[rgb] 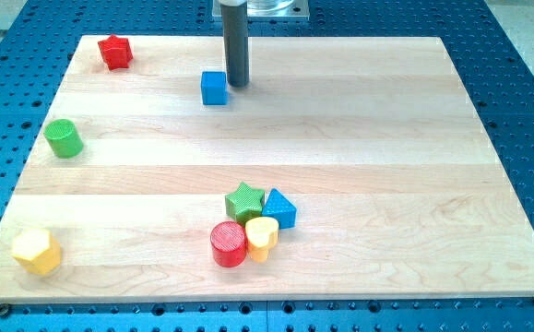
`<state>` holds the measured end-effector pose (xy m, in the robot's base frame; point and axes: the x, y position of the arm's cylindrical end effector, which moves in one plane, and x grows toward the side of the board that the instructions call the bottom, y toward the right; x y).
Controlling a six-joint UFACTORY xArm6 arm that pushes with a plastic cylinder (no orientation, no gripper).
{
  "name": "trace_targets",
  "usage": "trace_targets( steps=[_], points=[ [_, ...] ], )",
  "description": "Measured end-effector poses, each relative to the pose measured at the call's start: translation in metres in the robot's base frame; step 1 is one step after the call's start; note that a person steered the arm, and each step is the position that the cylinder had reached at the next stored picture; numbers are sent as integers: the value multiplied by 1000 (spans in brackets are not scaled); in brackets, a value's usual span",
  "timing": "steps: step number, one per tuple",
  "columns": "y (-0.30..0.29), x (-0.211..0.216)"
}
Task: Slide the blue cube to the top of the green star
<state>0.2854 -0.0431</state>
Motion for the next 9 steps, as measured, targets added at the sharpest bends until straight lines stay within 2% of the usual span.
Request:
trace_targets(
  steps=[1, 2, 3, 4, 5, 7, 8, 9],
  points=[
    [-63, 16],
    [-83, 60],
    [-51, 66],
    [-79, 36],
    [-33, 23],
    [65, 91],
    [32, 151],
    [37, 153]
  ],
)
